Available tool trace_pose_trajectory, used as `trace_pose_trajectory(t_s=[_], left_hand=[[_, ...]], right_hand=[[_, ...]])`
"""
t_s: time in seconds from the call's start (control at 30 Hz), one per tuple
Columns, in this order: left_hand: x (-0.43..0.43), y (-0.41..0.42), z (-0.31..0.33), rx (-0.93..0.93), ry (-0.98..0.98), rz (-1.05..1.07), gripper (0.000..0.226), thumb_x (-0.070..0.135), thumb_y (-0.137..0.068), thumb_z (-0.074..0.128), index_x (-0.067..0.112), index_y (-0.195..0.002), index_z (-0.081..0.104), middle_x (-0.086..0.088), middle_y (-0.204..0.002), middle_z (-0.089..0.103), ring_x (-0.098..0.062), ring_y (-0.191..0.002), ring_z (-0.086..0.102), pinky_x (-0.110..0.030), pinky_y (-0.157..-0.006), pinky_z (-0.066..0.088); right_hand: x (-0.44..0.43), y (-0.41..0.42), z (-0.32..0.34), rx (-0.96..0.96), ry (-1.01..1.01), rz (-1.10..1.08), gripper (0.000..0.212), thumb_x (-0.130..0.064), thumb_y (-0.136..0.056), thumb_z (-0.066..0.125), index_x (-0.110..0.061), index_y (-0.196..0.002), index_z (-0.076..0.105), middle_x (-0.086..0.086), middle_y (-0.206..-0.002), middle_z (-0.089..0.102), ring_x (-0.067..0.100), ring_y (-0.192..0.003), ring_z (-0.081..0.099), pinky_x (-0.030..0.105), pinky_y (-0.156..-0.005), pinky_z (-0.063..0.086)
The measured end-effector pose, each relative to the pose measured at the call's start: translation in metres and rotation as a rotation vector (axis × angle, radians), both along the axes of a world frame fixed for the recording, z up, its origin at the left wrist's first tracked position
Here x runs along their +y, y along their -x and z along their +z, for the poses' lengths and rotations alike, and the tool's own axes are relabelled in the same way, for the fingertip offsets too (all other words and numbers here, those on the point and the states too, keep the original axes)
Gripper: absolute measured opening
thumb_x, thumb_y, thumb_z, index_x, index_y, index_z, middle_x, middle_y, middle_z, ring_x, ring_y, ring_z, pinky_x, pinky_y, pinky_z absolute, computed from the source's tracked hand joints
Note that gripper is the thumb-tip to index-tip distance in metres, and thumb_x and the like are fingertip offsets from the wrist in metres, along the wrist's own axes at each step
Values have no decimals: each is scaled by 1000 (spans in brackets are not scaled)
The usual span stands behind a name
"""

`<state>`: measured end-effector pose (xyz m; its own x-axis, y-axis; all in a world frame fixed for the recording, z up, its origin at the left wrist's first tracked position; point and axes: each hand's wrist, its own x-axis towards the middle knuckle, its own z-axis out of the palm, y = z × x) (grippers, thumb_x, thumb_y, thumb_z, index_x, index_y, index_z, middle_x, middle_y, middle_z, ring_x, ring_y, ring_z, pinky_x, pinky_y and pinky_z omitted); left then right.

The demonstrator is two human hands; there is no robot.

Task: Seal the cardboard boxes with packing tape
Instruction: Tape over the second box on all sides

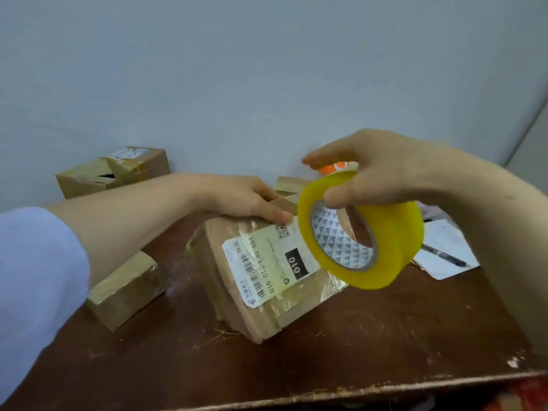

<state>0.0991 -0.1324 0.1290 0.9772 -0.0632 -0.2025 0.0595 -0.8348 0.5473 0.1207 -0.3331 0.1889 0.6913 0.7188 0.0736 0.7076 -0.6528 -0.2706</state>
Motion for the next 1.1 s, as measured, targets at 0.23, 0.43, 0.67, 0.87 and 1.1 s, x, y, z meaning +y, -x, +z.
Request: trace_pose_trajectory(t_s=[0.23,0.43,0.67,0.87,1.1], left_hand=[[7,-5,-1,-338,-503,-16,12,44,-89,55,34,-95,55,9,-95,60,-20,-104,57,-34,-84,43],[9,-10,-28,-78,-678,-38,160,97,-30,50,18,-143,-30,-1,-153,-32,-19,-140,-29,-50,-113,-17],[24,-29,-24,-32,-566,17,167,96,-22,53,17,-143,-30,-2,-155,-27,-18,-143,-20,-49,-116,-10],[33,-37,-23,-52,-521,16,155,96,-13,54,20,-141,11,3,-150,21,-23,-136,25,-45,-113,21],[30,-38,-20,-51,-457,-25,153,88,-16,65,23,-142,9,1,-150,23,-24,-133,30,-36,-106,27]], right_hand=[[62,-35,16,62,108,-41,36,-35,-70,70,-21,-103,67,2,-102,65,23,-89,63,41,-85,54],[86,-39,23,92,176,-89,44,-39,-71,75,-19,-108,59,2,-100,59,19,-78,57,30,-65,48],[76,-34,6,-12,-149,-97,44,-21,-73,71,-18,-116,65,5,-114,59,22,-88,51,29,-63,44],[62,-20,11,21,-9,-121,34,-23,-66,73,-20,-100,73,4,-106,67,17,-78,56,31,-74,51],[48,-6,5,91,20,-124,28,-27,-77,67,-20,-104,71,3,-105,65,22,-91,59,33,-81,51]])
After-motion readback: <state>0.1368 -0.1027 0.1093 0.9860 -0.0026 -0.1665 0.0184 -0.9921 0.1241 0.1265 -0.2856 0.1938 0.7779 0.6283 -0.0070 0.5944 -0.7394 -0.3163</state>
